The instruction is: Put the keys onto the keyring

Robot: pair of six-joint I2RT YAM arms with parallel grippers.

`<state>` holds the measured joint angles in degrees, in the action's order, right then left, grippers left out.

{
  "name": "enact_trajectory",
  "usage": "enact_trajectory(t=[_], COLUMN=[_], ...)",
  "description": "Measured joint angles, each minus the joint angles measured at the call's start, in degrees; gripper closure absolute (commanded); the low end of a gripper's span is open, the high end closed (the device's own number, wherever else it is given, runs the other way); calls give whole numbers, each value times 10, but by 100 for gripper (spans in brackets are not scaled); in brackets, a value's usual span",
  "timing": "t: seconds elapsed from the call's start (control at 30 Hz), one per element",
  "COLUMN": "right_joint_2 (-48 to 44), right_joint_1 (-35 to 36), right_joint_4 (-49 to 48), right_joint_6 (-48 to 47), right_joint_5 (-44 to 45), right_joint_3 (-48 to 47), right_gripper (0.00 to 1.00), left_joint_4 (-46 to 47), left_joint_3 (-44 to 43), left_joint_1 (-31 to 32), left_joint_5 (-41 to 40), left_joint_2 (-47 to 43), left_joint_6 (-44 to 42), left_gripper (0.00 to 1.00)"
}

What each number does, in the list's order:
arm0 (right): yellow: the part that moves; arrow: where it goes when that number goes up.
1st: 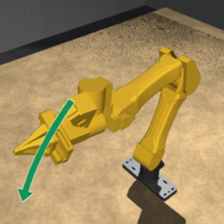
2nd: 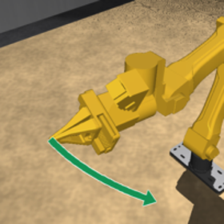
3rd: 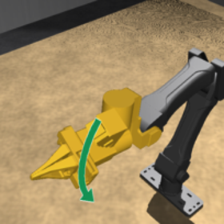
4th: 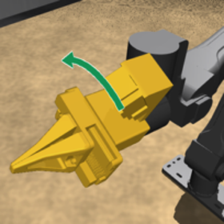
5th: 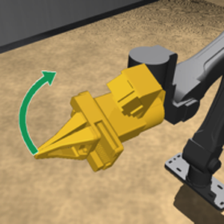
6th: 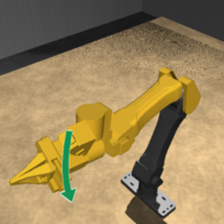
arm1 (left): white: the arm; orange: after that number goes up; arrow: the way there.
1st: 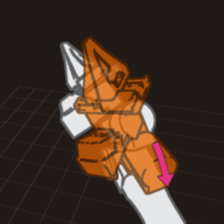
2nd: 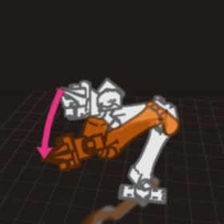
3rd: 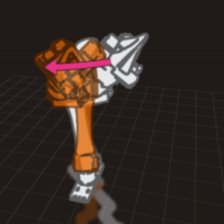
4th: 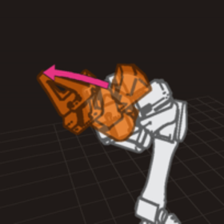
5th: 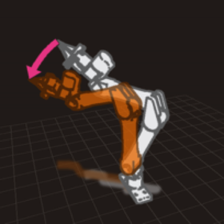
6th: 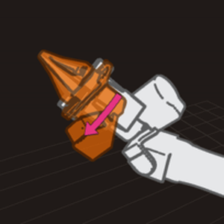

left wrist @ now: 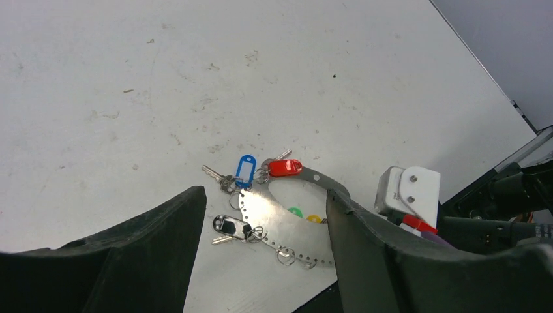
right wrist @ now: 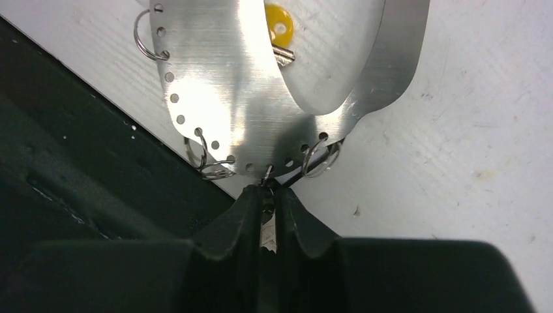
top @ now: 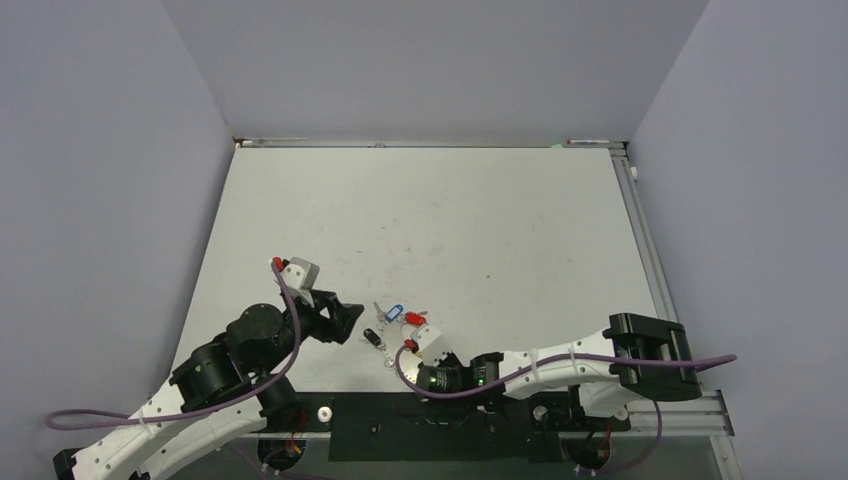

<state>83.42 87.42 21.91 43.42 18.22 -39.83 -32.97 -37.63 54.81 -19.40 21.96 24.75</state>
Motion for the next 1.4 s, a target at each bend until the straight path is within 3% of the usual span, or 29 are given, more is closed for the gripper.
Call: enact_trajectory(t=[0.33,0.53,0.9,1.23,1.3,1.4], right_joint_2=[-23,-154,-252,-233,-217,-193], right_joint_1=[-2,2,12,8,-11,-99], right_joint_4=[-14,42,196,348,342,306], right_joint_6=[-5,-13,-25,-47,-59,-88], right_joint_5=[25,34,53,90,90,52], right_joint_3=[17,16,-148,-373,-387,-357], right_gripper=[95,95,95,95,95,95], left_joint_4=[-7,-7,-7,-7,-7,-7], left_joint_3=[19,20,23,24,24,24], left_joint_1=[0,0,0,0,0,0], left_joint_5=[-2,-1,-2,-1,-1,-1], left_joint_2=[-41,-41,-41,-41,-41,-42], left_joint_6=[-15,-15,-15,-15,-15,-15], left_gripper=[35,35,35,35,35,35])
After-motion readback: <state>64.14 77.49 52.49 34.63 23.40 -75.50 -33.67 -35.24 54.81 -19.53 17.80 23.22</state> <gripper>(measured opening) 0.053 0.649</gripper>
